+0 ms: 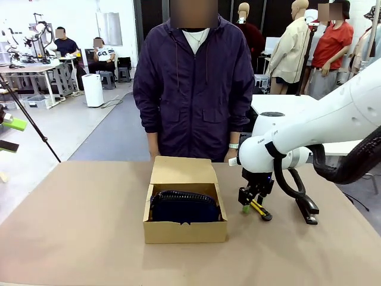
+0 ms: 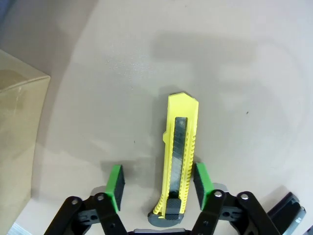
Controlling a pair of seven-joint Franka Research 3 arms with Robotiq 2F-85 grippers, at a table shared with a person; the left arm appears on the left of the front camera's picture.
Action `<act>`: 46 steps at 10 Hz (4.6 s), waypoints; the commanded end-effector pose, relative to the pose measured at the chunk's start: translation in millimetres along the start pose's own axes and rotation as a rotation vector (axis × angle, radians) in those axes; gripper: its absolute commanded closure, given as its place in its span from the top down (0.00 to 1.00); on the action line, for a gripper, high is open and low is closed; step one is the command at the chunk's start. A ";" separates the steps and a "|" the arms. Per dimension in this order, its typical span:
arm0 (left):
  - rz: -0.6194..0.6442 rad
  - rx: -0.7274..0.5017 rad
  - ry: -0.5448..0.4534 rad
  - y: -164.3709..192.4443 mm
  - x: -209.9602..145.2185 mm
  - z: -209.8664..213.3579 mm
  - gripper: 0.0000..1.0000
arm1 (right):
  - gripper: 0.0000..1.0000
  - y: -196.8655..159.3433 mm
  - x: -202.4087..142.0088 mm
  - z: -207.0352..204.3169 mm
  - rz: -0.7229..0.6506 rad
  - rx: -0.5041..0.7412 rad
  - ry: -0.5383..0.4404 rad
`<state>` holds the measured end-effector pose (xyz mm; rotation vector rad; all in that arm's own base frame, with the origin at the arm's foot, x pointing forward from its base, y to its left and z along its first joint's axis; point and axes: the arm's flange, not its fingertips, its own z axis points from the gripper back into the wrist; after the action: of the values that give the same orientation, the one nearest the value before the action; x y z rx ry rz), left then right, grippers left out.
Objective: Pack the items into the box.
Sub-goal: Pick up the item indicated by the person and place it inside the Mailer Box.
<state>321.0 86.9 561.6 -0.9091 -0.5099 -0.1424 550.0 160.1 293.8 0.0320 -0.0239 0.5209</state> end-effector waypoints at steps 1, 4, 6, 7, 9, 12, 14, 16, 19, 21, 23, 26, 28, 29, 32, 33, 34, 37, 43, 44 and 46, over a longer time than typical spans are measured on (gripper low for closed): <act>0.012 0.002 0.005 -2.1 -0.6 2.1 1.00 | 0.00 -0.2 5.0 3.0 -0.014 0.013 0.013; 0.012 0.002 0.005 -2.1 -0.6 2.1 1.00 | 0.00 0.1 7.5 2.0 -0.018 0.002 0.039; 0.012 0.002 0.005 -2.1 -0.6 2.1 1.00 | 0.00 -1.1 8.3 2.4 -0.018 -0.005 0.042; 0.012 0.002 0.005 -2.1 -0.6 2.1 1.00 | 0.00 -1.0 8.4 2.6 -0.015 -0.006 0.040; 0.012 0.002 0.005 -2.1 -0.6 2.1 1.00 | 0.00 -1.2 9.8 9.6 -0.007 -0.024 0.039; 0.012 0.002 0.005 -2.1 -0.6 2.1 1.00 | 0.00 -8.5 -1.7 90.7 0.053 -0.001 0.001; 0.012 0.002 0.005 -2.1 -0.6 2.1 1.00 | 0.00 -14.3 -20.0 143.2 0.059 0.010 0.008; 0.012 0.002 0.005 -2.1 -0.6 2.1 1.00 | 0.00 -16.6 -26.4 134.7 -0.056 -0.146 0.021; 0.012 0.002 0.005 -2.1 -0.6 2.1 1.00 | 0.00 -9.9 -21.3 151.2 0.028 -0.023 -0.006; 0.012 0.002 0.005 -2.1 -0.6 2.1 1.00 | 0.00 -6.0 -16.7 156.6 0.039 -0.062 -0.014; 0.012 0.002 0.005 -2.1 -0.6 2.1 1.00 | 0.00 28.6 24.9 160.3 0.204 -0.048 -0.074; 0.012 0.002 0.005 -2.1 -0.6 2.1 1.00 | 0.00 117.8 81.3 156.9 0.635 0.075 -0.157; 0.012 0.002 0.005 -2.1 -0.6 2.1 1.00 | 0.00 169.0 84.8 155.6 0.867 0.100 -0.184; 0.012 0.002 0.005 -2.1 -0.6 2.1 1.00 | 0.00 186.4 83.2 150.8 0.941 0.064 -0.177; 0.012 0.002 0.005 -2.1 -0.6 2.1 1.00 | 0.00 202.7 82.4 137.1 0.990 0.018 -0.154; 0.012 0.002 0.005 -2.1 -0.6 2.1 1.00 | 0.00 201.2 84.0 135.3 0.963 -0.004 -0.155; 0.012 0.002 0.005 -2.1 -0.6 2.1 1.00 | 0.00 200.5 86.1 132.2 0.969 -0.003 -0.129; 0.012 0.002 0.005 -2.1 -0.6 2.1 1.00 | 0.00 206.2 87.2 105.0 0.975 0.028 -0.064; 0.012 0.002 0.005 -2.1 -0.6 2.1 1.00 | 1.00 202.0 87.2 94.3 0.942 0.017 -0.044; 0.012 0.002 0.005 -2.1 -0.6 2.1 1.00 | 1.00 200.5 87.6 94.4 0.940 0.014 -0.040; 0.012 0.002 0.005 -2.1 -0.6 2.1 1.00 | 1.00 196.3 86.1 98.4 0.916 0.011 -0.050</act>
<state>321.1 86.9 561.6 -0.9090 -0.5096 -0.1424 526.4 373.4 392.8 0.0717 -0.0866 1.4681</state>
